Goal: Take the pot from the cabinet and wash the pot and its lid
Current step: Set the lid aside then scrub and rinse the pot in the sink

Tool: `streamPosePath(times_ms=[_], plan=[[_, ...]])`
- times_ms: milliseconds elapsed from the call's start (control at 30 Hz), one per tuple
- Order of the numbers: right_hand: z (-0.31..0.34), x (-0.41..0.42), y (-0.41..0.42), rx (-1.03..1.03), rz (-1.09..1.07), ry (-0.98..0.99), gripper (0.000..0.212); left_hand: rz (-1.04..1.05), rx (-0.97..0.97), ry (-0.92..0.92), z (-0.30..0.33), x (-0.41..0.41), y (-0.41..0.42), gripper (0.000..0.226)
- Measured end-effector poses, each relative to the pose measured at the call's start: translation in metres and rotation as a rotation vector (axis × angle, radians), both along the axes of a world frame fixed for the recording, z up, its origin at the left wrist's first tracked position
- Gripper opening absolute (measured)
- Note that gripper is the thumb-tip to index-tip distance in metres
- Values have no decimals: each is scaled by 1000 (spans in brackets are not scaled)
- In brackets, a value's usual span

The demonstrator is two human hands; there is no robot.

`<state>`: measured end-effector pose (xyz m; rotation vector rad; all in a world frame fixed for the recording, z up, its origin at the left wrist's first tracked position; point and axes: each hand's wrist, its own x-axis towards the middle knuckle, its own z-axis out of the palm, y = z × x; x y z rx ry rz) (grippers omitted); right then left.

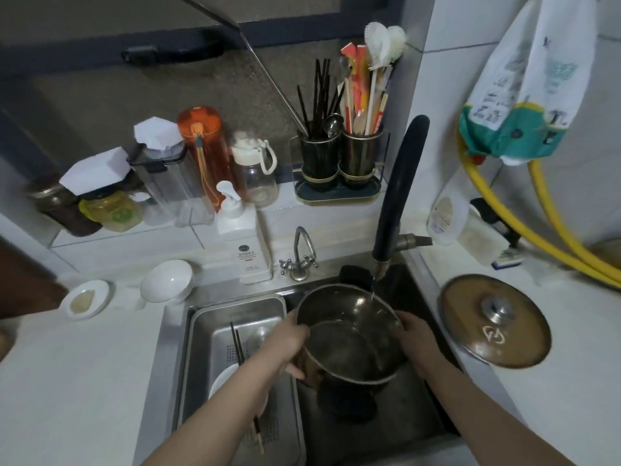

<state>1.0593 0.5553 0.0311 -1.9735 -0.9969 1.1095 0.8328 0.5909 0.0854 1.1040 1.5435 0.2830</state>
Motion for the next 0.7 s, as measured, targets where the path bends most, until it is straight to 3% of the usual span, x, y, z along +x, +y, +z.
streamPosePath(times_ms=[167, 333, 500, 600, 700], plan=[[23, -5, 18, 79, 133, -243, 27, 170, -69, -204, -19, -15, -14, 38], [20, -11, 14, 199, 111, -294, 27, 261, -21, -340, -29, -18, -32, 29], [9, -12, 2, 222, -30, -123, 23, 72, 309, -120, -13, -13, -30, 43], [9, -11, 4, 189, -37, -78, 23, 24, 389, -11, -11, -9, -19, 46], [12, -7, 11, 141, 4, -65, 24, 45, 420, -19, -24, -10, -6, 56]])
